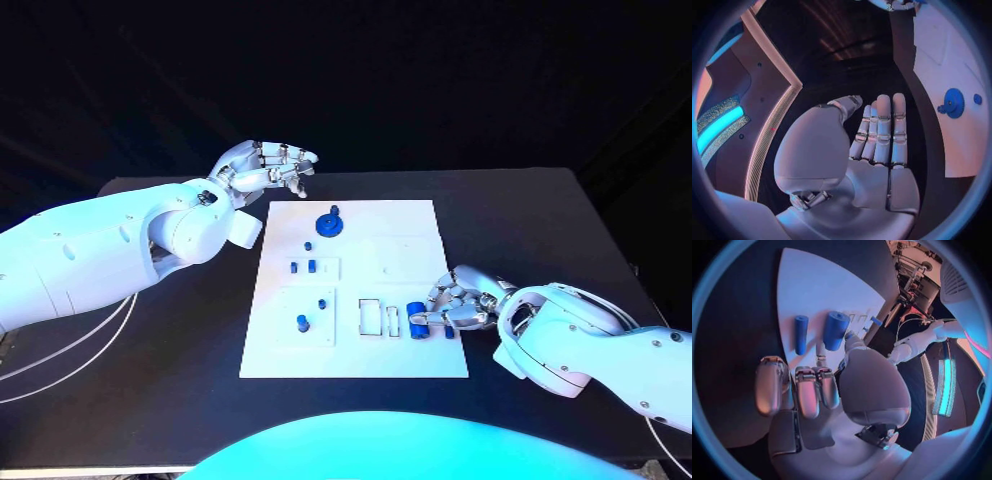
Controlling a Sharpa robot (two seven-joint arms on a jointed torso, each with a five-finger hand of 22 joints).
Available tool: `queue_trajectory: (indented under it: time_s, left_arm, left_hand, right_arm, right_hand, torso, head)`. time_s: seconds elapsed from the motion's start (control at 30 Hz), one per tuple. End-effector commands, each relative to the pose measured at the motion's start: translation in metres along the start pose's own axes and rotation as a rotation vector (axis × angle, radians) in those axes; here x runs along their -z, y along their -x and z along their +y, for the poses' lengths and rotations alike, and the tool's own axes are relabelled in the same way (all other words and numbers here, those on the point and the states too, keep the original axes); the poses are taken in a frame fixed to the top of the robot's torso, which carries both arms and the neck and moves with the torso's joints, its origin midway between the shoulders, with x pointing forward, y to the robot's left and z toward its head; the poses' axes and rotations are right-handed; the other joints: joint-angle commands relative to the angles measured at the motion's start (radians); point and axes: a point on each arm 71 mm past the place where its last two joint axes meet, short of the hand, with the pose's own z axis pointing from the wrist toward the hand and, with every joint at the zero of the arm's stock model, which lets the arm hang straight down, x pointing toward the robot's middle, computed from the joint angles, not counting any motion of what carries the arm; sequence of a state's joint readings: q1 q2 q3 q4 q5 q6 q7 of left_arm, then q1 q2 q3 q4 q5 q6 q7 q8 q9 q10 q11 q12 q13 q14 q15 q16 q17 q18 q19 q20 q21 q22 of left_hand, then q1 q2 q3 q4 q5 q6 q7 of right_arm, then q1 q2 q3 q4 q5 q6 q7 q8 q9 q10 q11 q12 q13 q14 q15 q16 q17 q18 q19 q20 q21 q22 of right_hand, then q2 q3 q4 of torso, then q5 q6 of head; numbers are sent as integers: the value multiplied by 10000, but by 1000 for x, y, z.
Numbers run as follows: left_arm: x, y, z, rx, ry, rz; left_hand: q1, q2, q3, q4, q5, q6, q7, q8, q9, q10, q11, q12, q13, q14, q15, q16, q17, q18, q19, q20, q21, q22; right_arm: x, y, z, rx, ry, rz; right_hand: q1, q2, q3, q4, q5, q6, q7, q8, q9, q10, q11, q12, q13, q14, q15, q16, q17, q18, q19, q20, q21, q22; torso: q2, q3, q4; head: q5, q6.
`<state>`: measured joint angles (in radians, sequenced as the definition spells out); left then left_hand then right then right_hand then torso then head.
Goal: Assemble the parts on the task board
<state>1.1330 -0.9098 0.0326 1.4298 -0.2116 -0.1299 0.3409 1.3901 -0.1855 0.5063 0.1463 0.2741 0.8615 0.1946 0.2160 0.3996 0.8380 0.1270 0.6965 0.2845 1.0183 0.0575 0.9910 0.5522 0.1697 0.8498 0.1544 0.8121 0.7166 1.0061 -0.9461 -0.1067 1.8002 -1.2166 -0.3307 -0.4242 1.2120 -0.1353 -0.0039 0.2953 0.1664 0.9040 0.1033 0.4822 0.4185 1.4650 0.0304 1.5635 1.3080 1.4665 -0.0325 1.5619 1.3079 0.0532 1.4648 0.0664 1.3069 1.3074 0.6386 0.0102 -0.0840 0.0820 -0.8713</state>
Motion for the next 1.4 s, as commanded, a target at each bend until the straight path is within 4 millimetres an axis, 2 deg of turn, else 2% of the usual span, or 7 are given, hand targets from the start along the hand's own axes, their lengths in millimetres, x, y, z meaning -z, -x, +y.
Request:
queue_trajectory:
  time_s: [0.03,0.23,0.47,0.77,0.9,1.1,1.4]
  left_arm:
    - [0,-2,-2,46,-161,221]
    - [0,-3,-2,48,-153,234]
    - [0,-3,-2,48,-147,240]
    - [0,-3,-2,33,-137,244]
    - [0,-3,-2,27,-135,254]
    - [-1,-3,-1,20,-132,244]
    - [-1,-3,-1,11,-123,228]
  left_hand:
    - [-130,3,-19,13,3,-90,-11,-24,-9,-55,-1,-12,-11,-28,26,-14,10,131,16,71,-60,-9]
    - [-130,3,-19,13,3,-90,-11,-24,-9,-55,-1,-12,-11,-28,26,-14,10,131,16,71,-60,-9]
    - [-130,3,-19,13,3,-90,-11,-24,-9,-55,-1,-12,-11,-28,26,-14,10,131,16,71,-60,-9]
    - [-125,14,-24,33,9,-89,-14,-19,-8,-57,-3,-8,-15,-32,25,-10,13,133,27,73,-88,-30]
    - [-116,18,-23,33,11,-88,-15,-18,-7,-58,-4,-7,-16,-34,24,-10,14,134,30,74,-95,-36]
    - [-98,24,-20,31,14,-86,-17,-14,-6,-58,-7,-5,-17,-37,21,-9,15,136,37,73,-106,-45]
    - [-79,32,-16,28,17,-83,-18,-11,-5,-58,-9,-2,-19,-39,19,-7,16,137,45,72,-117,-53]
  right_arm:
    - [-1,-5,-2,471,-294,391]
    - [-4,-11,-1,686,-409,637]
    - [-8,-18,0,873,-542,800]
    - [-8,-19,2,293,-650,523]
    - [-6,-19,3,-282,-696,430]
    - [-3,-16,5,-1193,-738,313]
    - [4,1,20,-2354,-526,139]
  right_hand:
    - [-96,23,-95,-2,39,58,-19,58,15,1030,-50,48,2586,1030,-86,69,2560,-92,474,-29,75,2055]
    - [-131,40,-143,0,40,72,-25,76,21,1027,-55,45,2581,1029,-89,69,2559,-91,472,-31,72,2054]
    - [-12,101,-155,-26,46,126,-50,128,38,1034,-74,52,2593,1032,-102,73,2573,-97,480,-38,114,2062]
    - [1173,466,387,-124,44,334,-163,233,20,1044,-177,60,2608,1032,-189,74,2577,-102,480,-109,178,2070]
    - [1415,465,565,-146,40,433,-207,241,3,1041,-216,56,2602,1031,-219,73,2571,-103,479,-136,189,2071]
    - [1595,461,716,-167,37,566,-269,287,18,1038,-270,53,2599,1029,-262,69,2560,-101,476,-169,188,2069]
    - [1697,428,795,-188,34,625,-298,301,27,1036,-298,51,2596,1021,-286,58,2520,-90,460,-190,129,2054]
  torso:
    - [0,3,-8]
    - [2,14,-10]
    - [-5,9,4]
    - [-13,2,-14]
    - [-11,8,-9]
    - [-19,-6,-6]
    - [-19,-2,-12]
  head:
    - [12,-14]
    - [11,-14]
    - [-8,-14]
    - [-2,-14]
    - [-6,-14]
    - [-34,-14]
    - [-43,13]
